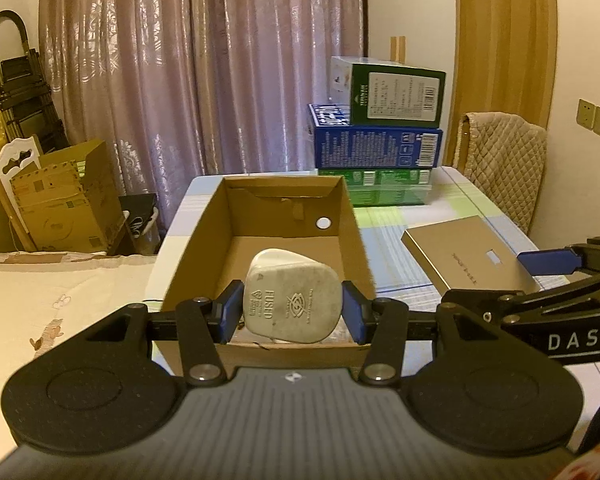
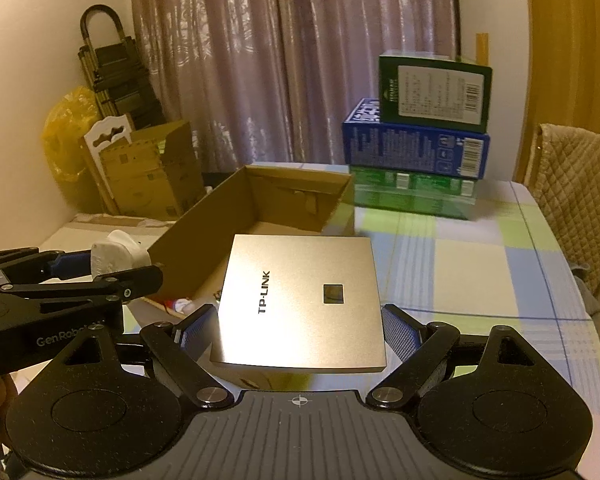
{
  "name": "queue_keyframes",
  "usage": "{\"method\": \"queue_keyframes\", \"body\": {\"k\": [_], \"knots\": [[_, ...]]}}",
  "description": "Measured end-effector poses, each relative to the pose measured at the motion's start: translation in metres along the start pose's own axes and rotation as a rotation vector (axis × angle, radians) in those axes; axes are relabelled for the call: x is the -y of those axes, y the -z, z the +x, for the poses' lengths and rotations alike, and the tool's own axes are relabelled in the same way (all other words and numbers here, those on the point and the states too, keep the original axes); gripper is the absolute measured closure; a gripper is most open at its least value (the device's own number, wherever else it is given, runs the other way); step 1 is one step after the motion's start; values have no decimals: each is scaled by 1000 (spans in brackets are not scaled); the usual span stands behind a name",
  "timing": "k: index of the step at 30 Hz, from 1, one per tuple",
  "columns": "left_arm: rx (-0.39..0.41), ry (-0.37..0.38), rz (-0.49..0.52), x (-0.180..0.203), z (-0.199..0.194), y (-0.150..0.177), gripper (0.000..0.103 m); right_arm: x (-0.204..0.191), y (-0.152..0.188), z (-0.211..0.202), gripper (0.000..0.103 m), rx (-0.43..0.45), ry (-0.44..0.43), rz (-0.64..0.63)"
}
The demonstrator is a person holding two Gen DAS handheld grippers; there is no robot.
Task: Organize rigid objects
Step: 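Lift and carry the white plug and gold panel with both grippers over the box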
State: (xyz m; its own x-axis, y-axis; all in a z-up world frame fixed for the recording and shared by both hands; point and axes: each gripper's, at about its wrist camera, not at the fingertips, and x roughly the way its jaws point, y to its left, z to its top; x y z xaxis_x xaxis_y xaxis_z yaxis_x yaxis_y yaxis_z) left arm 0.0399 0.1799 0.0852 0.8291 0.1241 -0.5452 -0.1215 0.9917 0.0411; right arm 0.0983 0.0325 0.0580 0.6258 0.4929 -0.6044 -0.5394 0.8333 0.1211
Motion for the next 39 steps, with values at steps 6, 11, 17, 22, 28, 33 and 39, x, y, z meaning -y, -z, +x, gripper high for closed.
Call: {"method": "queue_keyframes", "body": {"k": [6,11,17,22,28,33,39], "knots": [[-7,-2,-4,-16,10,-6,56,-8,-8,17,18,-9,-11,-11],[-15,6,-19,-33,23,-12,56,-15,-16,33,18,-18,-14,-22],[-32,17,-29,-52,41,-19,56,-22,-27,57,18,-35,-20,-29],[-45,19,-17,-61,56,-25,56,-26,-33,77,18,-51,-28,-32],[-65,25,-10,-72,76,-29,56,-26,-38,97,18,-64,-32,-35],[-82,28,-6,-78,91,-30,56,-24,-41,111,18,-77,-33,-32],[-104,40,9,-80,109,-34,56,-16,-47,128,18,-90,-41,-5]]}}
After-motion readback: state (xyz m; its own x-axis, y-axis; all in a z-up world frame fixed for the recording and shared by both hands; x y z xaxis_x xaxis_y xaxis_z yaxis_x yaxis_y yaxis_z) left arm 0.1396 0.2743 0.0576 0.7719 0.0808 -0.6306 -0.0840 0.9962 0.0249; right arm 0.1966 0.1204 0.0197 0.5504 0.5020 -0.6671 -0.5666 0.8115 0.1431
